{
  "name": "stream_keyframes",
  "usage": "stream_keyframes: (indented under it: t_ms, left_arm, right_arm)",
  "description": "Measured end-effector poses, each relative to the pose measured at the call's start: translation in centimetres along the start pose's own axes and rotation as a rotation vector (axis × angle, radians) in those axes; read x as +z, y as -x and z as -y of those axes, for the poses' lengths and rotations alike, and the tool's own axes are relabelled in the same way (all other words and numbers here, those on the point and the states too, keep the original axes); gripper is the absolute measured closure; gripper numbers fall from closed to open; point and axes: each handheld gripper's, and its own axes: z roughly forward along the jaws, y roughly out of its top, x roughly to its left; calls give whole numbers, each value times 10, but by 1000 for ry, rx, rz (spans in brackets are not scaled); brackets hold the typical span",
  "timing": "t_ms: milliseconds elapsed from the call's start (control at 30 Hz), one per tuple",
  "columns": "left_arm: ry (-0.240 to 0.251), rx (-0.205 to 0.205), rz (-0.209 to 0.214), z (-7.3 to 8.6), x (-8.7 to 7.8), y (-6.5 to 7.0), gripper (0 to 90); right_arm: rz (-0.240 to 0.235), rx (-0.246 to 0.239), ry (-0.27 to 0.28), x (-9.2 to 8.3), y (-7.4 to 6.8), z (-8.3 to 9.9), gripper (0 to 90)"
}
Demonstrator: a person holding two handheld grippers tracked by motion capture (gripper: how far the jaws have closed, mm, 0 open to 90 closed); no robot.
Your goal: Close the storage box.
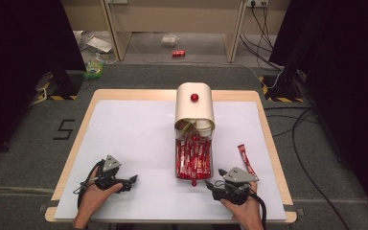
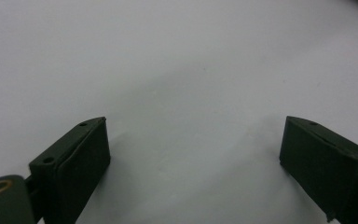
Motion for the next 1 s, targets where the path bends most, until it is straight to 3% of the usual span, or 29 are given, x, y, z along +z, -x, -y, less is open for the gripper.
stream_keyframes:
  t_ms: [500,1000]
  left_arm:
    - [0,0,0,0,0,0,77]
    - [0,0,0,0,0,0,77]
  right_arm:
    - [15,-30,21,11,-5,-9,328]
    - [25,22,118,12,4,-20,318]
